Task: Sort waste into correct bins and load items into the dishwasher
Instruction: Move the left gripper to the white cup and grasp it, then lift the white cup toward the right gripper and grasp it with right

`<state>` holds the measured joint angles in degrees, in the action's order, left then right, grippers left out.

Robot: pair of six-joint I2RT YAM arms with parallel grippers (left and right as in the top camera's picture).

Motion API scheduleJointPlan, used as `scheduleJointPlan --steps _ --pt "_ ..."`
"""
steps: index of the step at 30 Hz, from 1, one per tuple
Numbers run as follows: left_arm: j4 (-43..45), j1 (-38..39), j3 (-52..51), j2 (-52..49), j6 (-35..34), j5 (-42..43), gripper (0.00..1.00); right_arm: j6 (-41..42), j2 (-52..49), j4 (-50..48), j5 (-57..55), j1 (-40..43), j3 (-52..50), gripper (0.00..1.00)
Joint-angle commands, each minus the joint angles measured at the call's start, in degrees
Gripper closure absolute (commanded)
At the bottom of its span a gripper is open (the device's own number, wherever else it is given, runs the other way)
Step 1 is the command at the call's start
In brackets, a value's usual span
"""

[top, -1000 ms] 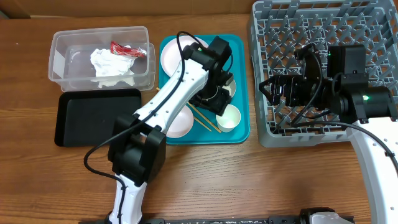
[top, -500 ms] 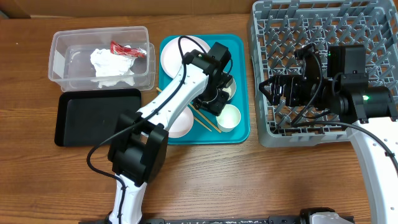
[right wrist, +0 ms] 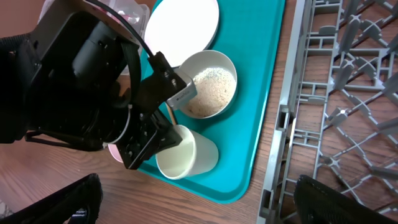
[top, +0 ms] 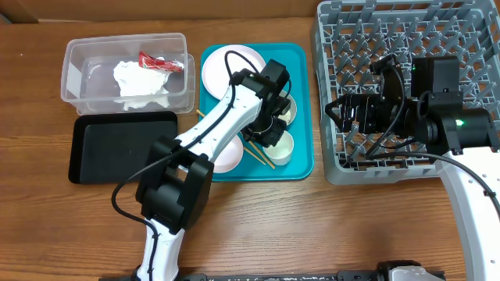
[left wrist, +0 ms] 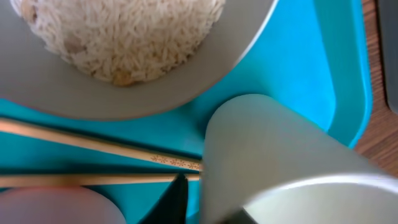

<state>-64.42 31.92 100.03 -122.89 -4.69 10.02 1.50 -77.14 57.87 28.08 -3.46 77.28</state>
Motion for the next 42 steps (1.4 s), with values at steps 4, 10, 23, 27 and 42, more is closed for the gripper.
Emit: scheduleJointPlan --steps 4,10,23,27,42 --pt "0.09 0.17 -0.44 0.42 -2.03 -0.33 0.96 0.26 0.17 -0.28 -0.11 -0.22 1.44 0.0" --pt "-3.65 -1.42 4.55 0.44 -0.94 7.43 0.96 0.28 0.17 -0.28 0.37 -0.22 1.44 0.0" --pt "-19.69 -16.31 15.96 0.44 18.47 52.92 0.96 0.28 -0.42 -4.81 15.1 -0.57 1.42 0.0" --pt "-20.46 -19.19 15.96 0.44 20.41 61.44 0.96 0.31 -2.08 -8.35 19.54 -1.53 1.42 0.0" --pt "-20.65 -19.37 15.96 0.44 22.71 78.23 0.96 3.28 -9.35 -20.28 34.67 -4.04 1.42 0.08"
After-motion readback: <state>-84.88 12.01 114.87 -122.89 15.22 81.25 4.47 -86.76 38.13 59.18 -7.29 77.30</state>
